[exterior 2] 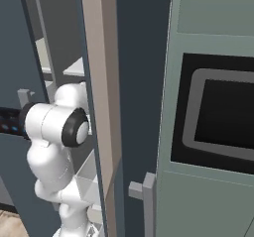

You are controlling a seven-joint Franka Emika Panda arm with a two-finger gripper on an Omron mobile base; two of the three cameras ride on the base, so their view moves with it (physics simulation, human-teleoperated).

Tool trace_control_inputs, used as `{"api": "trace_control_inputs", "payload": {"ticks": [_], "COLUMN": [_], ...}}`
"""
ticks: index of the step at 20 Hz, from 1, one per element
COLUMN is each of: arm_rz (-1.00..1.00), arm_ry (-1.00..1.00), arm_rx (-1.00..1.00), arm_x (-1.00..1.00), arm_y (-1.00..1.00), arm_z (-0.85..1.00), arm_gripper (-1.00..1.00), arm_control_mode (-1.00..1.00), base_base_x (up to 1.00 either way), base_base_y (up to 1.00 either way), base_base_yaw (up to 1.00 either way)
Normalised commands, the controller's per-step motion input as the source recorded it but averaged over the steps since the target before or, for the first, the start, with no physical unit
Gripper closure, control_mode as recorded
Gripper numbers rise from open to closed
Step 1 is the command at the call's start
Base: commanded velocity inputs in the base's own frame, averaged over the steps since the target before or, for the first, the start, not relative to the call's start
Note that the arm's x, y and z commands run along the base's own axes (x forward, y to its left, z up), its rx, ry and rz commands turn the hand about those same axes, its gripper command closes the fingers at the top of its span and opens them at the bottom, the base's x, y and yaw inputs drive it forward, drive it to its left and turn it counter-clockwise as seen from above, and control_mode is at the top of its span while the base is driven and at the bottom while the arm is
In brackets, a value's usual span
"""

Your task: Place the fish on the counter behind the older fish on the same shelf of the fridge to maintain FIFO order. Close the fridge door when finished.

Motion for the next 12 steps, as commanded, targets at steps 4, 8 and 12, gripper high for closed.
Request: {"api": "trace_control_inputs", "payload": {"ticks": [4, 8, 12], "arm_rz": [0.00, 0.00, 0.00], "arm_ry": [-0.09, -0.04, 0.01], "arm_rx": [0.00, 0.00, 0.00], "arm_x": [-0.83, -0.71, -0.66], "arm_y": [0.04, 0.12, 0.13], "arm_z": [0.34, 0.78, 0.78], "arm_gripper": [-1.00, -1.00, -1.00], "arm_control_mode": [-1.00, -1.00, -1.00], "base_base_x": [0.00, 0.00, 0.00], "base_base_y": [0.00, 0.00, 0.00], "base_base_yaw": [0.00, 0.00, 0.00]}}
